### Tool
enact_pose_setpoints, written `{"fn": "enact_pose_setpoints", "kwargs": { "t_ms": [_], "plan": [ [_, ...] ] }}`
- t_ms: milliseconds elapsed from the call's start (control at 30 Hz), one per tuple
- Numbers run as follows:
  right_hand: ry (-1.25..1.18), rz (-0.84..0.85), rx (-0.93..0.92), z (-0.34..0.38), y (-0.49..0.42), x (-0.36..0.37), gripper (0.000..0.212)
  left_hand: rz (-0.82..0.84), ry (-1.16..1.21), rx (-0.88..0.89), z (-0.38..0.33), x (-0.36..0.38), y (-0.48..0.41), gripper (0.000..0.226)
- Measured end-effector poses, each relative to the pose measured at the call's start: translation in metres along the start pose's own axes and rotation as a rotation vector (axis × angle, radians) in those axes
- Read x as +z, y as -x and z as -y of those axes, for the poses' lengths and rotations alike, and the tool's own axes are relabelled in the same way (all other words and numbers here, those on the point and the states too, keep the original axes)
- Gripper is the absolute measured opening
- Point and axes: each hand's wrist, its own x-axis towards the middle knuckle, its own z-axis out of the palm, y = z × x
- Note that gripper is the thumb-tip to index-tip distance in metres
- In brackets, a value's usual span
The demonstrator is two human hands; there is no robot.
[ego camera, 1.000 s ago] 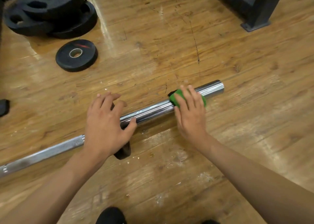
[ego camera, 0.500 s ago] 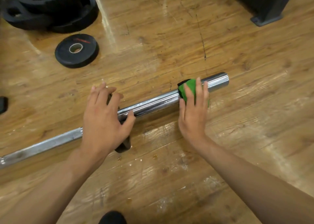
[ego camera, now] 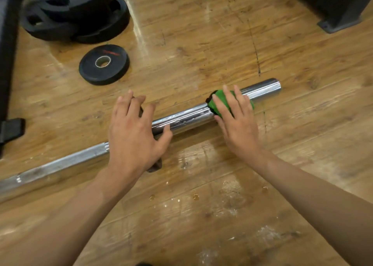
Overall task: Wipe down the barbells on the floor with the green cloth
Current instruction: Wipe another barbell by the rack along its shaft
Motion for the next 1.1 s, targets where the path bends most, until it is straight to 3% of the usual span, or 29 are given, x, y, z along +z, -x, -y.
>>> {"fn": "enact_pose_setpoints", "kwargs": {
  "t_ms": [67, 200, 300, 367, 433, 533, 567, 667, 733, 800, 900, 1000, 1100],
  "plan": [
    [0.027, 0.005, -0.056, -0.026, -0.007, -0.004, 0.049, 0.006, 0.001, 0.003, 0.002, 0.001, -0.003, 0.058],
    [0.014, -0.156, 0.37, -0.061, -0.022, -0.013, 0.049, 0.007, 0.005, -0.026, 0.004, 0.004, -0.008, 0.062],
    [0.018, -0.266, 0.578, -0.03, -0.033, -0.006, 0.043, -0.017, 0.012, -0.027, 0.002, 0.005, -0.006, 0.064],
    [0.006, -0.24, 0.51, 0.005, -0.03, 0.004, 0.04, -0.021, 0.001, -0.025, -0.002, 0.003, -0.001, 0.066],
    [-0.038, -0.132, 0.241, 0.026, -0.017, 0.01, 0.04, -0.006, -0.012, -0.021, -0.006, -0.002, 0.005, 0.067],
    [0.066, -0.011, -0.145, -0.007, -0.009, -0.005, 0.044, 0.045, -0.035, 0.011, -0.008, -0.008, 0.019, 0.067],
    [0.08, -0.004, -0.133, -0.021, -0.009, -0.011, 0.044, 0.053, -0.034, 0.02, -0.009, -0.01, 0.024, 0.067],
    [0.072, -0.116, 0.213, -0.049, -0.001, -0.03, 0.04, 0.07, -0.025, 0.028, -0.017, -0.014, 0.044, 0.069],
    [0.093, -0.186, 0.422, -0.033, 0.002, -0.034, 0.035, 0.068, 0.023, 0.01, -0.025, -0.017, 0.056, 0.07],
    [0.102, -0.209, 0.507, 0.004, -0.001, -0.029, 0.032, 0.069, 0.099, -0.022, -0.035, -0.022, 0.066, 0.069],
    [0.01, -0.105, 0.294, 0.054, 0.009, -0.023, 0.031, 0.075, 0.148, -0.037, -0.04, -0.034, 0.077, 0.064],
    [0.034, 0.021, 0.035, 0.035, 0.021, -0.037, 0.033, 0.135, 0.166, -0.043, -0.023, -0.046, 0.06, 0.061],
    [0.079, 0.037, 0.102, 0.0, 0.025, -0.054, 0.034, 0.332, 0.179, -0.013, 0.0, -0.046, 0.042, 0.077]
  ]
}}
